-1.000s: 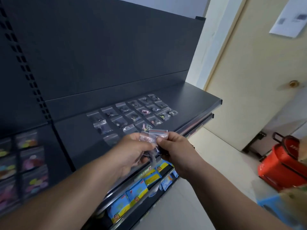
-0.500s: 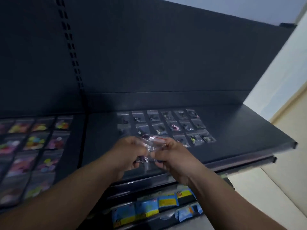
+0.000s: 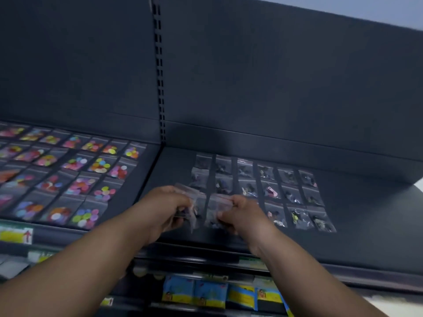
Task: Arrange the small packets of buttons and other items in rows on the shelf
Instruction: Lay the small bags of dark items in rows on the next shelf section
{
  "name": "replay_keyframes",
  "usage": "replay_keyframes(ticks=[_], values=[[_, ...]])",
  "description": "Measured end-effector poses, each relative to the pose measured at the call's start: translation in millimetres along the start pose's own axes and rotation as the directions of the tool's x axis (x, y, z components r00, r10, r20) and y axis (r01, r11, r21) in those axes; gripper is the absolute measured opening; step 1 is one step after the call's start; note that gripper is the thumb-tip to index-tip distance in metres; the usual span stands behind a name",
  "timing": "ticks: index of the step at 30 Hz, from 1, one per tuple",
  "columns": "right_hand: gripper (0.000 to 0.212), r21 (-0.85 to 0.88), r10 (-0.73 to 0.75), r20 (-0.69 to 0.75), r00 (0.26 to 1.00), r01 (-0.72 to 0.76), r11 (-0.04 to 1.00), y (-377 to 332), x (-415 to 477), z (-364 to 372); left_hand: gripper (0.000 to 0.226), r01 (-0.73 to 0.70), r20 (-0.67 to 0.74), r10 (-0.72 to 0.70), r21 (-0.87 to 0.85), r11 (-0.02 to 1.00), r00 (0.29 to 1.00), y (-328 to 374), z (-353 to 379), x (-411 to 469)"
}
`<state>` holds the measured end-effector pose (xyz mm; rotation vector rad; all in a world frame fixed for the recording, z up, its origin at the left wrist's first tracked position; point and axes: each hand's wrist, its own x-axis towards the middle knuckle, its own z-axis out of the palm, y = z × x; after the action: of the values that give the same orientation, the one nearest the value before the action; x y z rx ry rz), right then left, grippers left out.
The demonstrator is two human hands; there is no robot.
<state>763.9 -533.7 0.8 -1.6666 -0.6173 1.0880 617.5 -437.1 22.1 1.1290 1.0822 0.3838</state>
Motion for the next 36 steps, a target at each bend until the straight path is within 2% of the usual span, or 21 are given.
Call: replay_keyframes(ticks=[5,9,12,17,19,21,24,26,30,33,36], values=[[0.017,-0.227,-0.025,0.044,0.999,0.034,0.973,9.1,5.2,25.0,0.012,0.003,0.013,-0.003,-0.006,1.0,1.0,6.8,-24.8,1.8],[0.021,-0.577,-0.158,0.011,0.987,0.136,0.806,18.5,7.3,32.5,0.011,0.019,0.026,-0.019,0.004,1.0,0.999,5.8,-34.7,2.5],[0.032,-0.564,-0.157,-0.008,0.988,0.125,0.816,21.6,4.6,35.8,0.011,0.013,0.04,-0.014,0.005,1.0,0.999,5.5,-40.0,2.3],[0.036,-0.334,-0.078,0.017,0.997,0.079,0.939,20.0,4.1,43.9,0.012,-0.003,0.055,0.003,0.002,1.0,0.998,6.2,-43.0,-0.6],[0.04,-0.383,-0.081,0.021,0.997,0.082,0.92,19.9,3.6,46.1,0.011,-0.005,0.057,0.006,-0.006,1.0,0.998,6.3,-44.0,-1.9],[0.044,-0.529,-0.132,0.003,0.991,0.113,0.841,16.8,-2.1,46.8,0.011,-0.004,0.059,0.005,-0.011,1.0,0.998,5.5,-44.8,-3.6],[0.055,-0.783,-0.297,-0.005,0.955,0.181,0.595,12.5,-12.3,46.4,0.01,0.0,0.063,0.001,-0.008,1.0,0.998,3.6,-45.7,-5.8],[0.051,-0.847,-0.409,0.018,0.912,0.232,0.479,13.4,-15.5,45.7,0.01,0.0,0.063,0.0,-0.01,1.0,0.998,3.0,-45.3,-6.6],[0.023,-0.837,-0.56,0.121,0.819,0.388,0.386,21.4,-7.5,41.9,0.011,-0.005,0.056,0.005,-0.002,1.0,0.998,2.0,-46.1,-8.1],[0.012,-0.837,-0.53,0.258,0.808,0.461,0.295,30.2,-0.8,41.8,0.011,-0.01,0.052,0.01,0.004,1.0,0.999,0.9,-47.2,-8.4],[0.016,-0.814,-0.485,0.315,0.816,0.495,0.304,35.1,0.7,40.7,0.011,-0.01,0.044,0.01,0.003,1.0,0.999,-0.8,-48.0,-8.9]])
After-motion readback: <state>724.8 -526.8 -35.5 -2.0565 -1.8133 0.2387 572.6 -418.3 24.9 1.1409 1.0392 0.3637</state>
